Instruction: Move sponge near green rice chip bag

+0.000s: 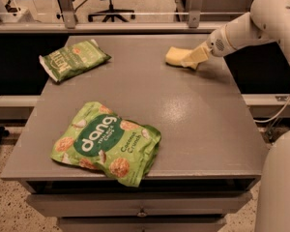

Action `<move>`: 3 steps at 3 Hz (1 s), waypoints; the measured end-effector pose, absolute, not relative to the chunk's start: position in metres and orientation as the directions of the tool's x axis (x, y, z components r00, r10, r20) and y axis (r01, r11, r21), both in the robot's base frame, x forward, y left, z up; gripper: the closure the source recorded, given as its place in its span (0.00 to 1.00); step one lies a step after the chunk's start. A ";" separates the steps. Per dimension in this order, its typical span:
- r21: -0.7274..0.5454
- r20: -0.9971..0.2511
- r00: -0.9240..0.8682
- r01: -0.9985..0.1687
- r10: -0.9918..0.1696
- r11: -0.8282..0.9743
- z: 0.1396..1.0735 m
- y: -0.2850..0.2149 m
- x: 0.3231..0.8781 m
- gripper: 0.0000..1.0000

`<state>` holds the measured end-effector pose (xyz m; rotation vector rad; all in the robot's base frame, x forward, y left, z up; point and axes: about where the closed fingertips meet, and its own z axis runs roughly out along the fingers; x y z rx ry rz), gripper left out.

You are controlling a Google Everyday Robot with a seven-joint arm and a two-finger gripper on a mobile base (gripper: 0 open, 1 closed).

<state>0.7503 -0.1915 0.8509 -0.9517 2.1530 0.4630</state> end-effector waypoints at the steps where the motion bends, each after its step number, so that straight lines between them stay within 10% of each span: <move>1: 0.011 -0.748 -0.431 -0.769 -0.506 0.639 0.860 -0.191 0.738 0.63; 3: 0.012 -0.752 -0.313 -0.887 -0.580 0.462 0.886 -0.169 0.650 1.00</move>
Offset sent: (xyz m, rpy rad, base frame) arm -0.0993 0.0067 0.0470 -0.0053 -0.0519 0.2252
